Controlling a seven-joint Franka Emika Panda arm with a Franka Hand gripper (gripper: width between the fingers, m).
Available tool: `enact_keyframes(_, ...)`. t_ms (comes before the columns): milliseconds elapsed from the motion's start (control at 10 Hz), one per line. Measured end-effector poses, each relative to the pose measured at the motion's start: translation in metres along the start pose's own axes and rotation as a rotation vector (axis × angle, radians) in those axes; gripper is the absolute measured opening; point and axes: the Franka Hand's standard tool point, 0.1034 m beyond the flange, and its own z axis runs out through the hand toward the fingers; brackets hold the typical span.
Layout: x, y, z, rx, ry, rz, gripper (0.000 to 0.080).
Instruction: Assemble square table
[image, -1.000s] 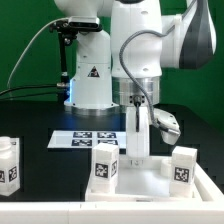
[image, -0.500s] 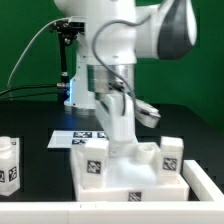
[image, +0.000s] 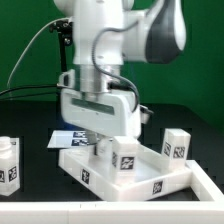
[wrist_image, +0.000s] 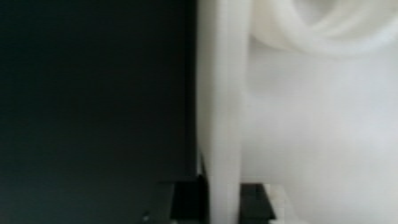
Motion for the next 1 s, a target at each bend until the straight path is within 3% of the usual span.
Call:
enact_keyframes(100, 0.008, 0.006, -0.001, 0.003, 0.004, -0.149, 0.0054)
enact_keyframes(500, 0.012, 0.008, 0.002, -0.016, -0.002, -0.473, 0.0054)
enact_keyframes(700, 0.034, -0.002, -0.004, -0.022, 0.000, -0.779, 0.0054)
enact_keyframes(1000, 0.034, -0.001, -0.003, -0.039, -0.019, -0.979, 0.0054)
